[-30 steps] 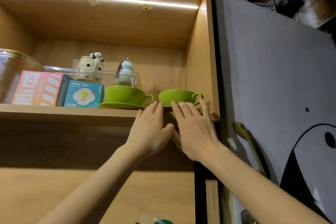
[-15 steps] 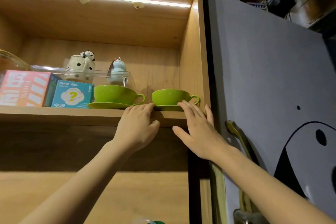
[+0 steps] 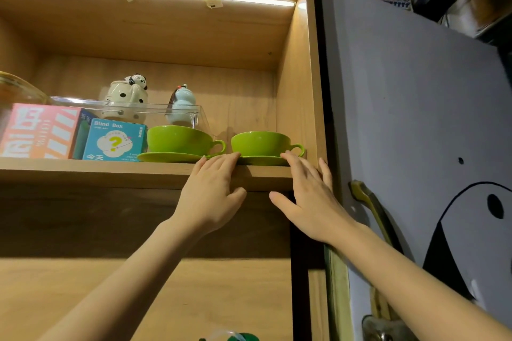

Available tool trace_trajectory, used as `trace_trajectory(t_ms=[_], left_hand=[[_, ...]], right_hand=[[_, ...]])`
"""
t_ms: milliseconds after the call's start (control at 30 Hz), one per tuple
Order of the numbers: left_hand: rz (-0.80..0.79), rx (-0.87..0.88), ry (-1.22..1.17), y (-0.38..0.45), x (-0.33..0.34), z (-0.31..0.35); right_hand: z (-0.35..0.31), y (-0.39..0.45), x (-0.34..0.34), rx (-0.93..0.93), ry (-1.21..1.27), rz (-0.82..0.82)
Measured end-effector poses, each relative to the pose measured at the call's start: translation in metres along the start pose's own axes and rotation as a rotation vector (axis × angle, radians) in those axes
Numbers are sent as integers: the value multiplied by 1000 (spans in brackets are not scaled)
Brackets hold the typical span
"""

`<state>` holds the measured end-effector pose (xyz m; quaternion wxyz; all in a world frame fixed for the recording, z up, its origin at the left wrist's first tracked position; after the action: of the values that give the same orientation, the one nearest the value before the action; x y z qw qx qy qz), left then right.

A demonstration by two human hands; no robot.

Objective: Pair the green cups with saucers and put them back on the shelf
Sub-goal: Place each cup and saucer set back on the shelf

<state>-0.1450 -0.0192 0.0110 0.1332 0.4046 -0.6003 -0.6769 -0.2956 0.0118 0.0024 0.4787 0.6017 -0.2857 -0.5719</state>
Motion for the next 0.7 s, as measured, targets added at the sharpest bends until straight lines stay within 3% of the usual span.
trace_trajectory(t_ms=[467,700], left_hand=[[71,28,89,-2,3,-2],[8,33,105,-5,7,-2]], right_hand=[[-2,-2,-2,-38,-36,119],[-2,-3,1,-21,-42,90]])
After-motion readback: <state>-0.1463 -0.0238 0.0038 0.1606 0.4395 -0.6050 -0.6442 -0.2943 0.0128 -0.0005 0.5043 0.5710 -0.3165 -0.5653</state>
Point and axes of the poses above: each hand's wrist, its own y-axis towards the middle knuckle, its own x-axis out of the palm, z = x × y, the point moved 6 cm from there along y, towards the middle knuckle, and after that the axes turned 2 degrees about -z, right-handed, at the moved point
